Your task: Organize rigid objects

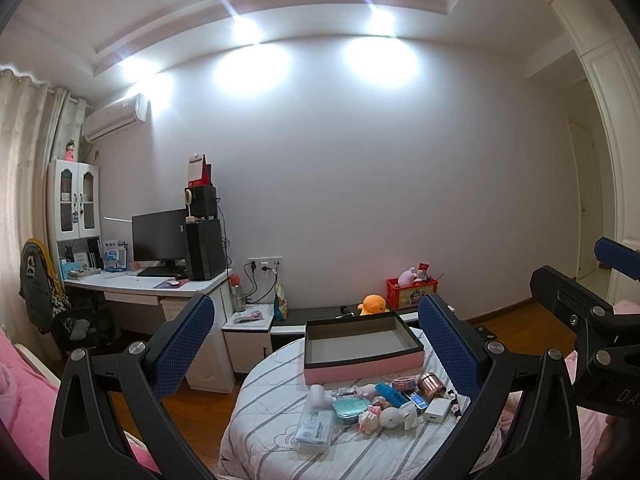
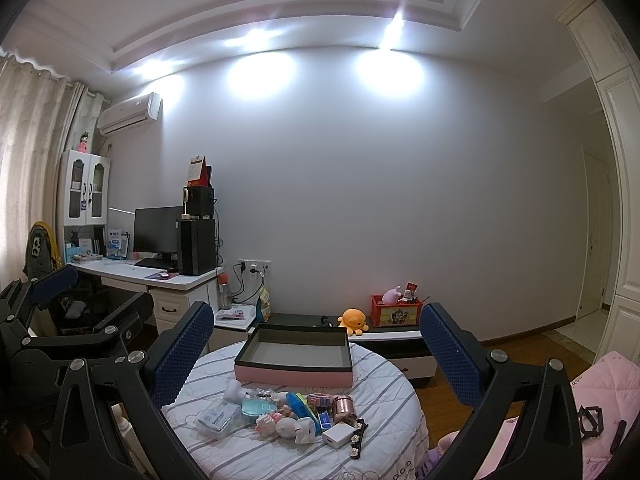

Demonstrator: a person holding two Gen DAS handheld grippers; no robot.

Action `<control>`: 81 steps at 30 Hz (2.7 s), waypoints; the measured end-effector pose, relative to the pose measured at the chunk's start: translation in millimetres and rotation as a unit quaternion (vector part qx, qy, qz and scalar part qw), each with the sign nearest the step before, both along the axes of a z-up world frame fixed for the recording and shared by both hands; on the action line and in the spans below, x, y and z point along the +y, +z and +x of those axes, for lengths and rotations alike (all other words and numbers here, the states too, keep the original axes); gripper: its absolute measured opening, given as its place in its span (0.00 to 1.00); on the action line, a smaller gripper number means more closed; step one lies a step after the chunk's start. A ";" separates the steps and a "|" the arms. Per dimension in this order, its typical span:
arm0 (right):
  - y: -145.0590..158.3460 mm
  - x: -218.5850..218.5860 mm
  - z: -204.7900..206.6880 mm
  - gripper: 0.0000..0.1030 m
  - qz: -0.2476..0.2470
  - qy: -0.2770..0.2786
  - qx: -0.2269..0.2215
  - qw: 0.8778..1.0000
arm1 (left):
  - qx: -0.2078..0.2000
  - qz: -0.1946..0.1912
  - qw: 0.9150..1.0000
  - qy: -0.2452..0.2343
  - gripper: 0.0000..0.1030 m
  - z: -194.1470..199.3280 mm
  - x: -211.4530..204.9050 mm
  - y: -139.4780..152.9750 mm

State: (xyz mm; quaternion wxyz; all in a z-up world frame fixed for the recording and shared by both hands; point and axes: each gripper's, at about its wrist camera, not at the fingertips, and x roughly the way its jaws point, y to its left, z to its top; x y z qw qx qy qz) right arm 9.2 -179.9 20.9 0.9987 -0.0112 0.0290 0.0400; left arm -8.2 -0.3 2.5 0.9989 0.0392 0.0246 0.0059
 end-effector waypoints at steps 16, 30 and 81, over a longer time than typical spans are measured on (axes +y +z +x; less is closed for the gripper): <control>-1.1 -0.6 0.3 1.00 -0.003 -0.001 0.000 1.000 | -0.001 0.003 1.000 0.001 1.00 -3.7 -0.5 1.4; -1.6 -1.1 0.5 1.00 -0.005 -0.001 0.001 1.000 | 0.000 0.003 1.000 0.000 1.00 -4.4 -0.5 2.1; -240.0 -95.2 205.2 1.00 0.032 -0.016 0.320 0.947 | 0.369 0.010 0.929 0.012 1.00 241.1 28.4 -266.6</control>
